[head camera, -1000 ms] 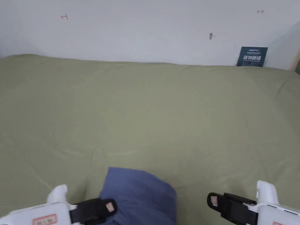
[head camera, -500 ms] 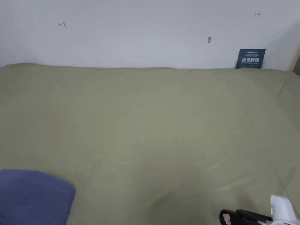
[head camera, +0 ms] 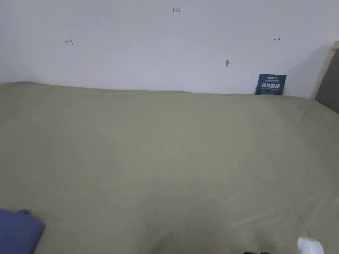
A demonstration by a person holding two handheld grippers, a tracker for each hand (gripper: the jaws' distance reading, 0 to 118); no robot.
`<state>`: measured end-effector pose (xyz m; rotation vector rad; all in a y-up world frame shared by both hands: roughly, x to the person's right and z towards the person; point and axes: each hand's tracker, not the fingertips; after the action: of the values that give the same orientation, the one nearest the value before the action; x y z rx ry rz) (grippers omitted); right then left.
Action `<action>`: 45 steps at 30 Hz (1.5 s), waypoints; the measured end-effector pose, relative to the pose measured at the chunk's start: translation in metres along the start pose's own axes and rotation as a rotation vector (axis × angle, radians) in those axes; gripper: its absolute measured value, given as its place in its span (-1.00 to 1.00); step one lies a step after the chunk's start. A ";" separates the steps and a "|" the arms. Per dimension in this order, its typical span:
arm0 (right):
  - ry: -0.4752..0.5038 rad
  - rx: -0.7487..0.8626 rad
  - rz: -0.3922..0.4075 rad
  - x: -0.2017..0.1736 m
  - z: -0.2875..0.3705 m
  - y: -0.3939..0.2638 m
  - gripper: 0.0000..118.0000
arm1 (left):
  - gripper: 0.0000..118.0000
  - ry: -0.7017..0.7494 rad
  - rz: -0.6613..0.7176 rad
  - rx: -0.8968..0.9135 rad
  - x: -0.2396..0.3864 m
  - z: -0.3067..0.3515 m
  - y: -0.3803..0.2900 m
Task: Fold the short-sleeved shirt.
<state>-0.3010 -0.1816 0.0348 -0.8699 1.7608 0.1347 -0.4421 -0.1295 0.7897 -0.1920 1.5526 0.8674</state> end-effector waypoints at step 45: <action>-0.599 0.636 0.352 -0.140 0.114 0.076 1.00 | 0.83 -0.313 -0.513 0.466 0.365 0.150 -0.128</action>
<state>-0.2423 -0.0025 0.0878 -0.0330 1.2476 0.0484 -0.3237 0.0052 0.4157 -0.1009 1.2836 0.1138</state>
